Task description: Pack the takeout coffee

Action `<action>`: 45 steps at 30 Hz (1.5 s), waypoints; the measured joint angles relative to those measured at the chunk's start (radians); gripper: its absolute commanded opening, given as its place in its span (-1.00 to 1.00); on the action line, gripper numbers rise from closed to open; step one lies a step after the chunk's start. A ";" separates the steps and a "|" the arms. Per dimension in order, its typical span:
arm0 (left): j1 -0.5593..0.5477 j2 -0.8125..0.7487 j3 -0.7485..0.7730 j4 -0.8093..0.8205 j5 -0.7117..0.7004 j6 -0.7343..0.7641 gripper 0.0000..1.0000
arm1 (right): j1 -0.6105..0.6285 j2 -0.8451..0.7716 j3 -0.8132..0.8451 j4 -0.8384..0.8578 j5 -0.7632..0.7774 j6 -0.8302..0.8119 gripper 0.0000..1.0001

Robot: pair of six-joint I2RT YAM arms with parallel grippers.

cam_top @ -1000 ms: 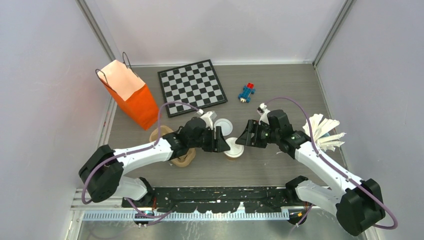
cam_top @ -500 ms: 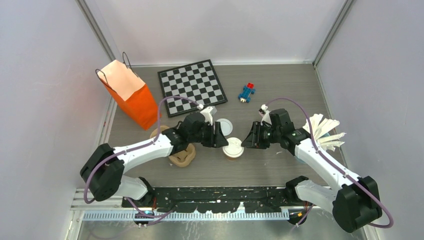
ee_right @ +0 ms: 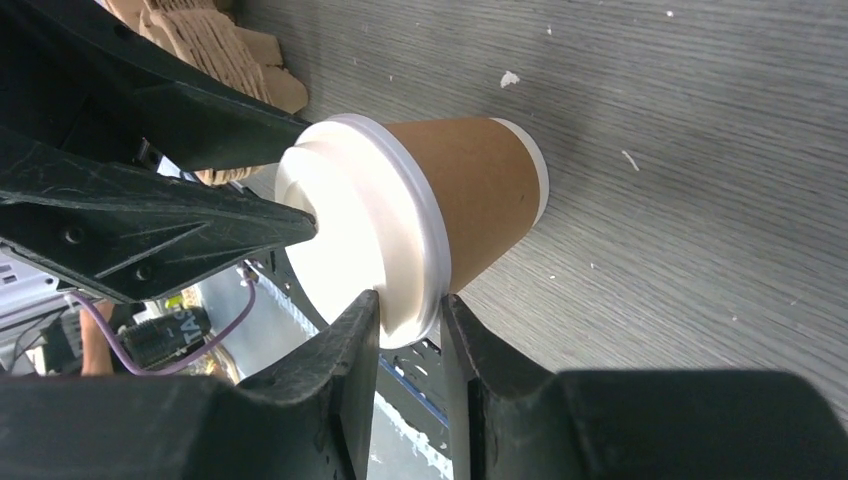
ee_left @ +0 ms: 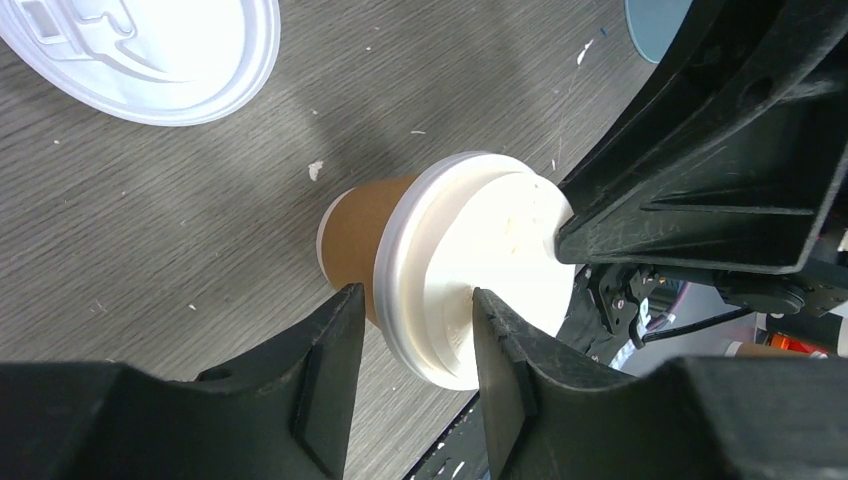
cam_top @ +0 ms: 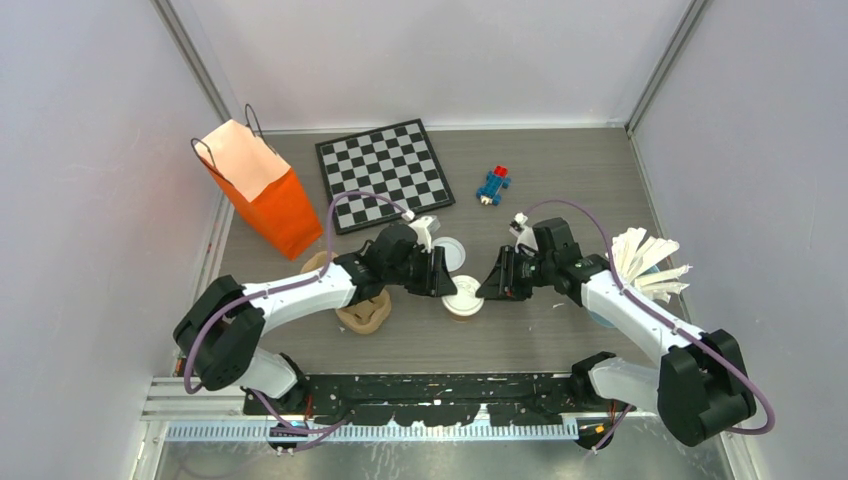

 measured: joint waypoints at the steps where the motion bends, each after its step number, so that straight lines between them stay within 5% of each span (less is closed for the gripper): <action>1: 0.000 0.001 0.000 0.002 0.002 0.001 -0.11 | -0.001 -0.002 -0.014 0.024 -0.004 0.011 -0.35; 13: 0.003 -0.010 -0.050 0.076 0.005 -0.017 -0.13 | -0.006 -0.068 -0.192 0.303 -0.024 0.168 -0.31; 21: 0.006 -0.018 -0.053 0.081 0.037 -0.013 -0.09 | -0.002 -0.087 -0.106 0.157 0.053 0.152 -0.04; 29: 0.005 -0.063 -0.052 0.068 0.055 -0.013 0.12 | -0.002 -0.095 0.045 0.056 0.099 0.103 -0.12; 34: 0.005 -0.095 -0.021 -0.001 0.023 0.007 0.19 | -0.002 -0.077 0.093 -0.013 0.129 0.053 0.34; 38: 0.005 -0.150 0.001 -0.071 -0.021 0.039 0.31 | 0.003 -0.080 0.142 -0.096 0.182 0.009 0.67; 39: 0.005 -0.168 0.006 -0.090 -0.035 0.047 0.50 | 0.007 -0.082 0.155 -0.111 0.199 0.002 0.68; 40: 0.005 -0.191 0.012 -0.115 -0.053 0.062 0.93 | 0.015 -0.089 0.169 -0.127 0.221 -0.007 0.68; 45: 0.005 -0.336 0.053 -0.266 -0.163 0.148 1.00 | 0.119 -0.137 0.236 -0.198 0.349 -0.029 0.70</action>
